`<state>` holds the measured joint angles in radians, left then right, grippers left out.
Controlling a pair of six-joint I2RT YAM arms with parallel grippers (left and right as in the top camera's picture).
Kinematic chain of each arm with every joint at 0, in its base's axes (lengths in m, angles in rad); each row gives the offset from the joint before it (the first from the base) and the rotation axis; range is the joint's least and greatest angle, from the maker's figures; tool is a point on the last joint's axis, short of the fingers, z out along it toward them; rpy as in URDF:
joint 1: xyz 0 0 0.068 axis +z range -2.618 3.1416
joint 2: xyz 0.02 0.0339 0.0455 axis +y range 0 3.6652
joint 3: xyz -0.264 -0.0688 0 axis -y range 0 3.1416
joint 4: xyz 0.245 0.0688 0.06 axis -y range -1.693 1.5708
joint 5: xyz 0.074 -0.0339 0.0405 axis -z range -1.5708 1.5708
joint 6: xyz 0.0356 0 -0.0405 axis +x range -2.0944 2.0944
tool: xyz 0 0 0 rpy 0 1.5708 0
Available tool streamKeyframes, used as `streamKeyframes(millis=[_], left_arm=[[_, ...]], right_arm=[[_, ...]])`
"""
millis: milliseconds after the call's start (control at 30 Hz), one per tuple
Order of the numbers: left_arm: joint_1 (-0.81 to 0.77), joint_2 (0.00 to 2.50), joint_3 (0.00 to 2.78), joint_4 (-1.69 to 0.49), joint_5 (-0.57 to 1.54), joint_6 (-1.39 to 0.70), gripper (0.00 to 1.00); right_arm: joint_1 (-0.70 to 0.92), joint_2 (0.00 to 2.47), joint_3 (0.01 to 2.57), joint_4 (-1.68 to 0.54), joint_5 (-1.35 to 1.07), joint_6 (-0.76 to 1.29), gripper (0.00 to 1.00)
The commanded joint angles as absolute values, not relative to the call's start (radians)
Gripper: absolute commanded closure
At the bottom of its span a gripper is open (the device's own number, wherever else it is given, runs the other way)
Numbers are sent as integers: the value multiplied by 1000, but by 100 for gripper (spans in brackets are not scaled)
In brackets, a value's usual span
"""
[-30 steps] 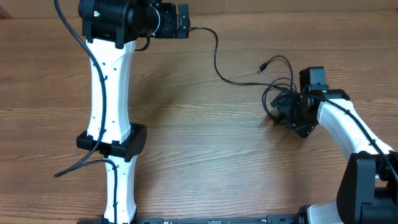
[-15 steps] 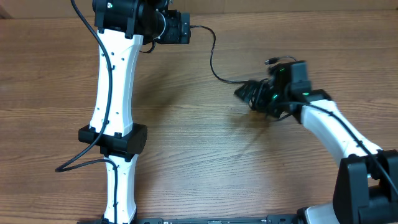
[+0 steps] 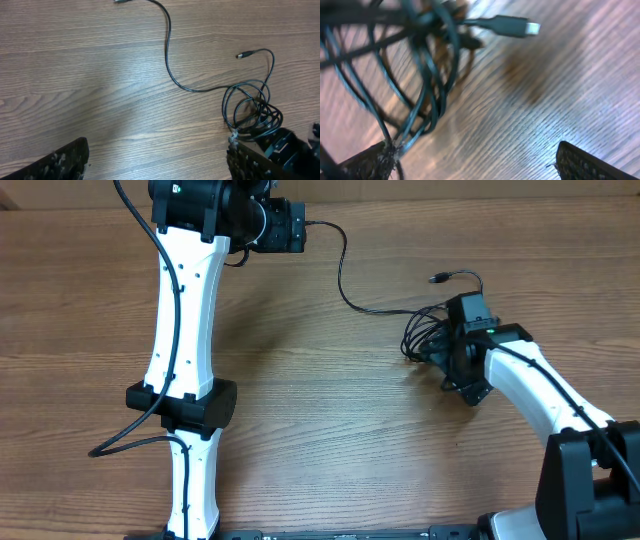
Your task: Untangle cables
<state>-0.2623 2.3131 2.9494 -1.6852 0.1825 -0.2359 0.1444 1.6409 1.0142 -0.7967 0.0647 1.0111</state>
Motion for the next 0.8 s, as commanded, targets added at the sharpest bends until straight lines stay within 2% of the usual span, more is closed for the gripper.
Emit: streamKeyframes(millis=[0,267,367,467,633,767], left_arm=[[-269,2295,2947,-1689,177,-232,12],[-269,2295,2947,-1689,177,-231,12],[-269,2295,2947,-1689,176,-231,12],[-269,2295,2947,-1689,176,-221,13],[-269,2296,2947,-1689,176,-213,13],[-269,2296,2947,-1689,176,-213,13]], right_arm=[[120,1631,1024,-799,39,1217,0],[86,1631,1016,-745,82,1261,0],[76,1619,1043,-725,-25,1246,0],[75,1587,1128,-733,-27,1200,0],[74,1535,1303,-885,27,1170,0],[70,1520,1328,-1039,115,1188,0]])
